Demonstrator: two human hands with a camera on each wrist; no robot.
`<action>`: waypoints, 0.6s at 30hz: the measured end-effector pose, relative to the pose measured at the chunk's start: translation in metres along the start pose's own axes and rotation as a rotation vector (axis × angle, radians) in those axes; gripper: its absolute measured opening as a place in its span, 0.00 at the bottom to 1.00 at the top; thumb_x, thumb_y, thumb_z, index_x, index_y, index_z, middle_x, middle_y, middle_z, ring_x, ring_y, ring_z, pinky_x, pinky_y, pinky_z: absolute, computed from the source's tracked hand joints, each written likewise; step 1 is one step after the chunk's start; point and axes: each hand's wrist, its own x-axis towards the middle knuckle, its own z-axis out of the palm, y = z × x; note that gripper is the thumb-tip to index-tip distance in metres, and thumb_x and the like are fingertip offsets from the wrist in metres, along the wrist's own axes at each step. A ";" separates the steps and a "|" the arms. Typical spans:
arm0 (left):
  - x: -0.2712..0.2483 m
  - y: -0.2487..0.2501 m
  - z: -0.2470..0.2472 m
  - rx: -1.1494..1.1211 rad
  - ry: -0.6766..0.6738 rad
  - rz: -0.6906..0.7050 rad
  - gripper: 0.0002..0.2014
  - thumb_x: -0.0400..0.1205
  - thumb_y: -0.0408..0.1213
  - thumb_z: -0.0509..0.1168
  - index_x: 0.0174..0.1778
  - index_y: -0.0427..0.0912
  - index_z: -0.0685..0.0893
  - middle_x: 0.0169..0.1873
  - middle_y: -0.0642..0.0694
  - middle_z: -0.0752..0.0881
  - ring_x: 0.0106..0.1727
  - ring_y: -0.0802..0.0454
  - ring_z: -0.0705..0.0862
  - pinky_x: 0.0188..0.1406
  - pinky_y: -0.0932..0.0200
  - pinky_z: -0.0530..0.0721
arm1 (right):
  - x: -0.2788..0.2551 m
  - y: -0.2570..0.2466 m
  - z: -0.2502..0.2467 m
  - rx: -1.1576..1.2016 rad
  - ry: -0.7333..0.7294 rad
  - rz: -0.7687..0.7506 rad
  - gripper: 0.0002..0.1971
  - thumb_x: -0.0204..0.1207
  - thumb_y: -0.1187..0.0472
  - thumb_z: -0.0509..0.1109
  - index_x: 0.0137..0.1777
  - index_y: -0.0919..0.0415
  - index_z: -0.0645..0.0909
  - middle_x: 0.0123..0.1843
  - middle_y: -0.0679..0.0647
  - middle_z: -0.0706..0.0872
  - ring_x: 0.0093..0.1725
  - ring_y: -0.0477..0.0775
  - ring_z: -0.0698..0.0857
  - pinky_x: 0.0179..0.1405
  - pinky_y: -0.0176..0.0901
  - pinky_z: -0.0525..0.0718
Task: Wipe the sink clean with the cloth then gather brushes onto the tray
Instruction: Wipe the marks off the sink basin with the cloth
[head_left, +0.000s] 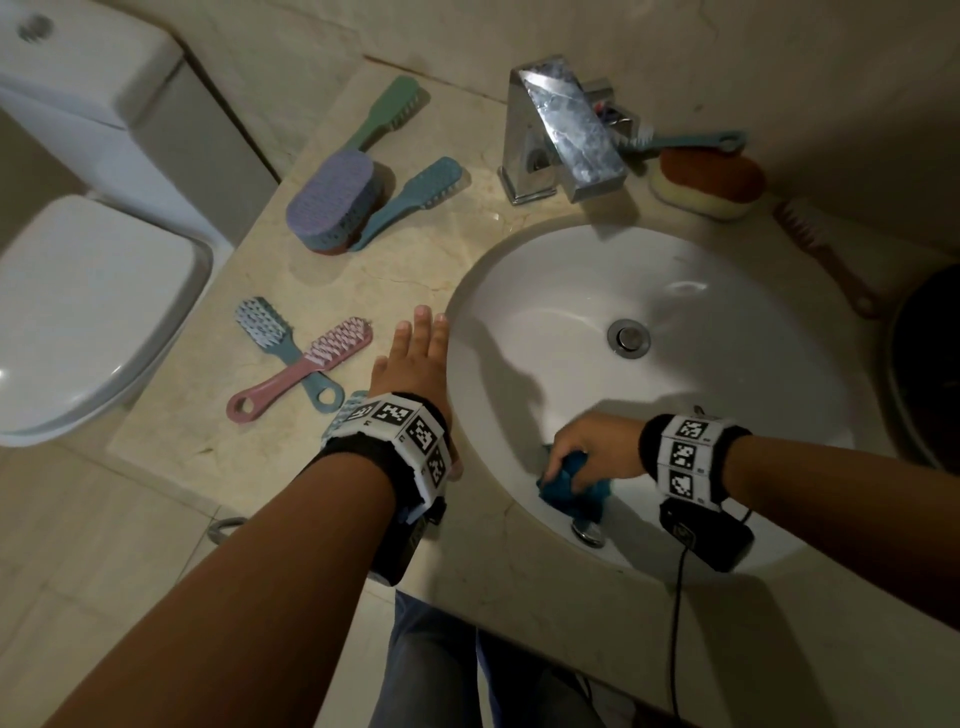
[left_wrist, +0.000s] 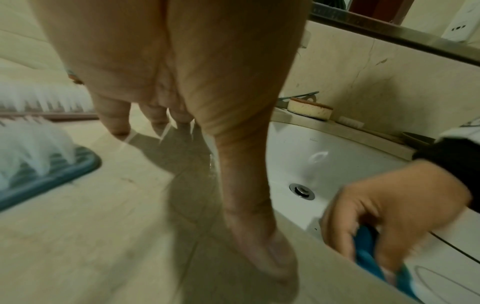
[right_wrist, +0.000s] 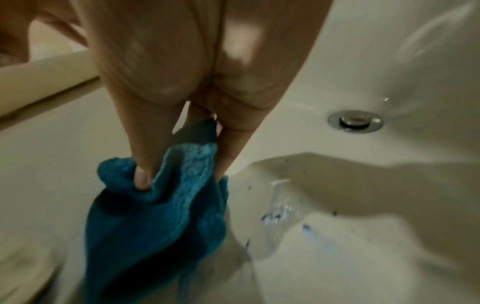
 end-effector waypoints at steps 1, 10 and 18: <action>0.000 0.000 0.000 0.001 0.000 0.000 0.75 0.57 0.46 0.85 0.79 0.41 0.26 0.80 0.44 0.28 0.83 0.43 0.35 0.84 0.45 0.51 | 0.000 0.004 -0.008 0.016 0.054 0.011 0.16 0.70 0.65 0.75 0.57 0.52 0.86 0.49 0.41 0.81 0.54 0.42 0.78 0.57 0.34 0.74; -0.001 0.000 0.001 -0.006 0.013 0.006 0.74 0.58 0.45 0.84 0.80 0.41 0.27 0.81 0.44 0.28 0.83 0.44 0.35 0.83 0.45 0.51 | 0.035 0.041 -0.039 0.152 0.569 0.162 0.17 0.70 0.78 0.68 0.56 0.64 0.85 0.63 0.64 0.84 0.66 0.64 0.80 0.71 0.43 0.72; -0.002 -0.002 0.000 0.000 0.014 0.008 0.75 0.57 0.46 0.84 0.80 0.41 0.27 0.81 0.44 0.29 0.83 0.44 0.35 0.84 0.45 0.50 | 0.032 0.011 -0.002 -0.038 0.346 -0.018 0.19 0.71 0.71 0.71 0.60 0.56 0.86 0.61 0.57 0.85 0.62 0.57 0.82 0.60 0.26 0.68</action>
